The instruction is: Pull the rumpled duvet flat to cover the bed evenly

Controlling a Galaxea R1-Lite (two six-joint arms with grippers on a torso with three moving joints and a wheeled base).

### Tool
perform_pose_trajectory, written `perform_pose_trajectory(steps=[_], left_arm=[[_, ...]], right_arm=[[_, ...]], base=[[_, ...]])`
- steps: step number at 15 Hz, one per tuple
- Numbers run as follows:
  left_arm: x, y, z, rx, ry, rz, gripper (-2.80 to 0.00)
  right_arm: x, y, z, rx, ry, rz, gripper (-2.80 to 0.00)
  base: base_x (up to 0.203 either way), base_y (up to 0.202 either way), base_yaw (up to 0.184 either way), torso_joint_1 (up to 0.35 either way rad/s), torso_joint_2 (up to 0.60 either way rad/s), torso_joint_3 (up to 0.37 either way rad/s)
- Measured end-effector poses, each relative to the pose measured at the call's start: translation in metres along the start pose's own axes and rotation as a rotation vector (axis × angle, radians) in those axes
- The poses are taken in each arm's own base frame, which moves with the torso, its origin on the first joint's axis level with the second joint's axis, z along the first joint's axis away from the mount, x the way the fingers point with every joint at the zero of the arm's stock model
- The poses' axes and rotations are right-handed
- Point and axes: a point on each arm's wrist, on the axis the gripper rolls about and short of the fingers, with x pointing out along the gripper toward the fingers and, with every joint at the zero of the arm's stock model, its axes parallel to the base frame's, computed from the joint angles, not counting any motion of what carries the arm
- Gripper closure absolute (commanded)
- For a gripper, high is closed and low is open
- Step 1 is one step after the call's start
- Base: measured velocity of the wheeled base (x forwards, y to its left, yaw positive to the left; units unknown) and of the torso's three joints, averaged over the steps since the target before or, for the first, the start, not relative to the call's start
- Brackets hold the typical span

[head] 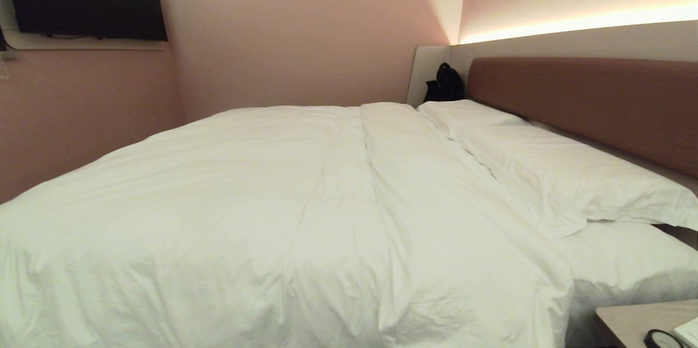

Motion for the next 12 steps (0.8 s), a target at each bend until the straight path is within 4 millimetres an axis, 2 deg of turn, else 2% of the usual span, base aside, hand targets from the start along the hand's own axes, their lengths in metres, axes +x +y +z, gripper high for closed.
perform_pose_trajectory(steps=[6,12], left_arm=[[0.0,0.0,0.0001,-0.007,-0.001,0.002,0.0],[0.0,0.0001,0.0,-0.009,0.0,0.001,0.0]], right_arm=[[0.0,0.0,0.0,0.002,0.0,0.002,0.0],[0.0,0.0,0.0,0.002,0.0,0.0,0.0]], base=[[0.001,0.017,-0.001,0.0,0.0,0.0],[0.0,0.191,-0.001,0.002,0.0,0.002]])
